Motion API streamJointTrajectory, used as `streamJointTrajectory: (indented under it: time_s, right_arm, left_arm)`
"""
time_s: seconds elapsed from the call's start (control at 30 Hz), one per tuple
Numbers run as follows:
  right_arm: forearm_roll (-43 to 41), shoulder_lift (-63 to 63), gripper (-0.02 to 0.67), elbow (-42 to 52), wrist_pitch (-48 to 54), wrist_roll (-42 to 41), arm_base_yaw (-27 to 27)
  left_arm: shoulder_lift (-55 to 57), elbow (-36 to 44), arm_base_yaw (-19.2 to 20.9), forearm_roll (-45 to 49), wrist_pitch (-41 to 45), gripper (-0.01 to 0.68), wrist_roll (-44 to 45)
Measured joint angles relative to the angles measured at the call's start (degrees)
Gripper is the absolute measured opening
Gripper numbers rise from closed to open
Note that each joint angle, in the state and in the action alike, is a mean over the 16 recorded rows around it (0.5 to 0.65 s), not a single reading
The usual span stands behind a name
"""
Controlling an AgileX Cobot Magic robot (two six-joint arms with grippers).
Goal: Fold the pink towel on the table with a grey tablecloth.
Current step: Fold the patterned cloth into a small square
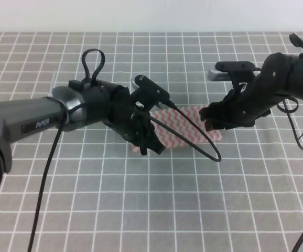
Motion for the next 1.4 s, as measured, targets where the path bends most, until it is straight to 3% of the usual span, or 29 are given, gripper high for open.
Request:
streamJointTrajectory:
  time_s: [0.6,1.13,1.4]
  right_arm:
    - [1.59,2.14,0.299,-0.27,-0.99,-0.12,-0.02]
    - [4.54,2.99,0.022,-6.87,4.67,-2.69,-0.13]
    - [8.55,2.95,-0.013,-10.58,8.63,-7.01,0.18]
  left_arm:
    - [0.55,-0.08,-0.03,-0.05,0.90,0.000,-0.91]
    - [0.52,-0.05,-0.03,0.03,0.66,0.000,-0.94]
    - [-1.04,-0.02,0.07,0.33,0.41,0.000,-0.93]
